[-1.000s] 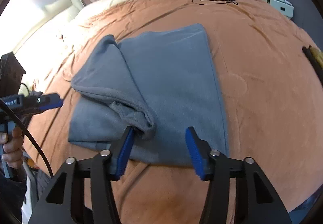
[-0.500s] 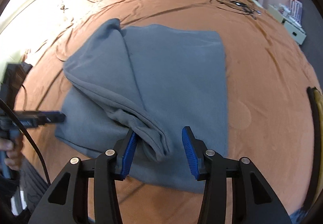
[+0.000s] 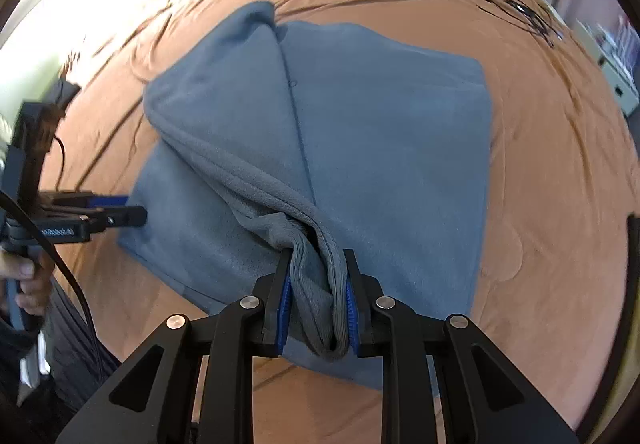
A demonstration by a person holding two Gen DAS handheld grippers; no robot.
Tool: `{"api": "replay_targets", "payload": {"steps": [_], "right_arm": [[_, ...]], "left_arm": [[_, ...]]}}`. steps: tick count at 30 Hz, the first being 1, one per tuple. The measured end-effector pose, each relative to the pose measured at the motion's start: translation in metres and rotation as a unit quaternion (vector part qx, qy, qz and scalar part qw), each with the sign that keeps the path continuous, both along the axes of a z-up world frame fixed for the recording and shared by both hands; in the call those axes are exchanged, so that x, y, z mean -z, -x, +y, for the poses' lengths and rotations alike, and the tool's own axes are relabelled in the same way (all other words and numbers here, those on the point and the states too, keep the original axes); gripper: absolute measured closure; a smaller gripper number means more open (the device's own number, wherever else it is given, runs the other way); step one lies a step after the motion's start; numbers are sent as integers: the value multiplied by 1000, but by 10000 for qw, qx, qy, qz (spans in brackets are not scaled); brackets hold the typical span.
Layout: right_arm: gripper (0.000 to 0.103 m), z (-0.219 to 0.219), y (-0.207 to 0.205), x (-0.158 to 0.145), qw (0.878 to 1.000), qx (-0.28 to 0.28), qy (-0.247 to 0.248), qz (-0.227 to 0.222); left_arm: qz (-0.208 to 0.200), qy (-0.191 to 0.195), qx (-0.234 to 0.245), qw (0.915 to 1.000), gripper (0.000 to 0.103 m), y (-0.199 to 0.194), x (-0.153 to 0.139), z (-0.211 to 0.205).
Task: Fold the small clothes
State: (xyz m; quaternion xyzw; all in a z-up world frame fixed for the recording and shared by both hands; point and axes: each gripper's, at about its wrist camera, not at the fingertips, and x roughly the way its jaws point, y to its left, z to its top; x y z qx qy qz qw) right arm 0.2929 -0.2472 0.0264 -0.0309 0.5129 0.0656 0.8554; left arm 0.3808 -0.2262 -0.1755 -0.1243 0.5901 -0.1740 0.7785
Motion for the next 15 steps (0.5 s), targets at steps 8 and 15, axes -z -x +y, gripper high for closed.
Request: {"api": "replay_targets", "payload": {"steps": [8, 15], "right_arm": [[100, -12, 11, -25, 9971, 179, -529, -516], [100, -62, 45, -19, 9781, 782, -1738, -842]], "left_arm": [[44, -151, 45, 9999, 61, 2, -1, -6], [-7, -202, 166, 9997, 60, 2, -9, -20]]}}
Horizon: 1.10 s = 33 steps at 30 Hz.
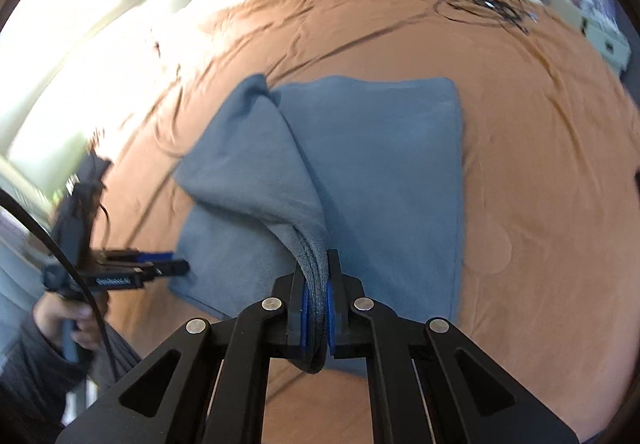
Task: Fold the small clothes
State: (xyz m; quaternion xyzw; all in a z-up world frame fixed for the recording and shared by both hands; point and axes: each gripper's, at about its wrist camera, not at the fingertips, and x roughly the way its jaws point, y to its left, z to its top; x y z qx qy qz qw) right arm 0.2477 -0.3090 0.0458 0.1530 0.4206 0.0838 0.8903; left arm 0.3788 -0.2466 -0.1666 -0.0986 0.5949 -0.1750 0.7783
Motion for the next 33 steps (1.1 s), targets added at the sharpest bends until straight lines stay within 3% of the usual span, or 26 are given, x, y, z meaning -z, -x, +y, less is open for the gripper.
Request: {"api": "replay_targets", "payload": {"steps": [3, 7, 13, 20, 24, 26, 29, 31, 33], "right_arm": [[100, -29, 20, 22, 9954, 329, -898, -75], [100, -62, 34, 59, 9871, 665, -1454, -12], [100, -67, 41, 88, 9882, 754, -1327, 137], [100, -69, 54, 84, 9855, 846, -1470, -30], [100, -54, 51, 91, 9925, 847, -862, 195], [94, -52, 51, 90, 9932, 930, -641, 291], [76, -49, 54, 77, 9943, 990, -280, 272], [56, -43, 57, 61, 9941, 1049, 219, 195], [48, -32, 58, 47, 9937, 992, 516, 62]], "left_arm": [[-20, -29, 46, 10000, 60, -1, 0, -5], [-12, -98, 110, 9999, 60, -3, 3, -12], [-26, -190, 161, 9997, 60, -6, 9, -18], [7, -56, 83, 9999, 60, -9, 1, -6], [46, 20, 19, 10000, 60, -12, 2, -2], [50, 2, 43, 10000, 60, -12, 3, -4], [30, 101, 15, 9999, 60, -12, 5, -4], [31, 253, -37, 9997, 60, -14, 4, 2], [-21, 439, -142, 9989, 60, -17, 2, 11]]}}
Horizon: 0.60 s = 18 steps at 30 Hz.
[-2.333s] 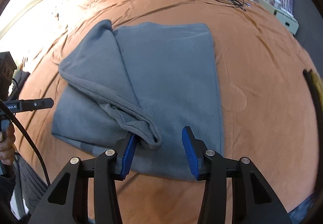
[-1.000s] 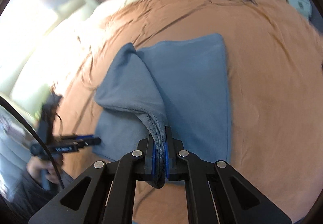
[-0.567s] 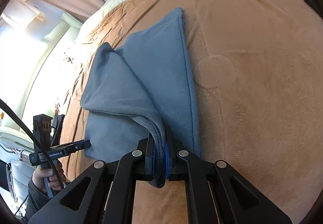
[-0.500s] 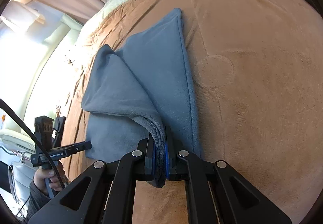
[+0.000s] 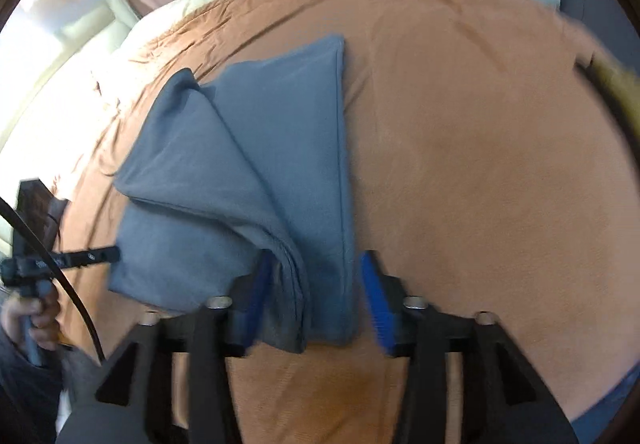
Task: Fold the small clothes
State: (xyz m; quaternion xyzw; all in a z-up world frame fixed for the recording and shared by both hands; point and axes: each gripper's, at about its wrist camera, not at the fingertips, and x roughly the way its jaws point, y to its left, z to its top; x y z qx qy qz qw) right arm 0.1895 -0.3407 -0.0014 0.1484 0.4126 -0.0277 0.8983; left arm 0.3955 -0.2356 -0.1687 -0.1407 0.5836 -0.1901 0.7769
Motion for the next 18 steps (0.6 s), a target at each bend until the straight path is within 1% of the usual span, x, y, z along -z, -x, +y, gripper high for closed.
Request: {"api": "replay_targets", "payload": {"steps": [3, 6, 10, 14, 18], "right_arm": [[48, 23, -7, -16, 9990, -257, 362, -44], [48, 48, -20, -22, 9969, -572, 538, -42], [48, 79, -47, -22, 9918, -909, 899, 80], [48, 112, -72, -23, 9849, -1309, 1121, 147], [48, 151, -94, -16, 9742, -1723, 1439, 238]], "left_arm": [[-58, 130, -111, 9998, 60, -2, -4, 10], [-180, 183, -184, 9995, 60, -2, -11, 25], [-450, 55, -206, 9988, 60, -1, -22, 41], [-496, 124, -397, 9979, 60, -5, -26, 71], [-485, 216, -536, 9971, 60, -6, -24, 93]]}}
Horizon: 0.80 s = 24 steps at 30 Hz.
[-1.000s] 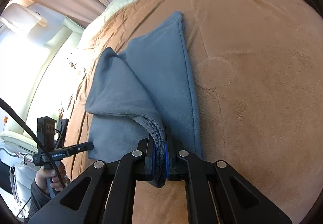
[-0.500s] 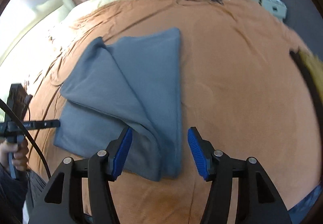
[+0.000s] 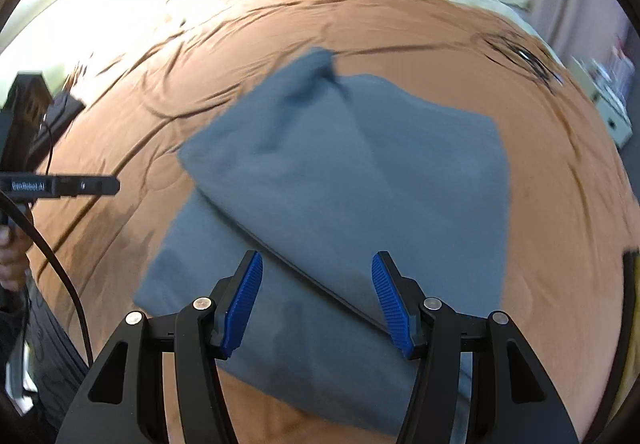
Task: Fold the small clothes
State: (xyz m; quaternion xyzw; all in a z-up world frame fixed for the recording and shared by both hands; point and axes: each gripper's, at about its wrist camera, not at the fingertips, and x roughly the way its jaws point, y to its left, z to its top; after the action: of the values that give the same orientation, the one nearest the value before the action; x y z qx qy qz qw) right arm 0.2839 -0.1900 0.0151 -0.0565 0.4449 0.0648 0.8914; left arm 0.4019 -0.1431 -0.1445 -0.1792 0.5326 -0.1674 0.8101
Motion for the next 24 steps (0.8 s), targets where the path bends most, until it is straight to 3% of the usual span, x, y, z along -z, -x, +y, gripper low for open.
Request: {"api": "replay_targets", "payload": {"steps": [7, 16, 18, 22, 24], "right_arm": [[48, 34, -35, 11, 9978, -432, 432, 251], [48, 63, -84, 41, 9921, -557, 1039, 436], [55, 69, -87, 48, 9894, -673, 1228, 397], [94, 70, -91, 45, 9892, -751, 1232, 275], [96, 61, -91, 35, 9920, -672, 1062, 136]], "left_arm": [[48, 130, -150, 9998, 61, 0, 10, 26], [86, 233, -315, 9992, 61, 1, 15, 47], [87, 223, -315, 9992, 61, 1, 15, 47], [96, 159, -273, 9995, 61, -4, 12, 40], [80, 143, -229, 9996, 61, -8, 9, 34]]}}
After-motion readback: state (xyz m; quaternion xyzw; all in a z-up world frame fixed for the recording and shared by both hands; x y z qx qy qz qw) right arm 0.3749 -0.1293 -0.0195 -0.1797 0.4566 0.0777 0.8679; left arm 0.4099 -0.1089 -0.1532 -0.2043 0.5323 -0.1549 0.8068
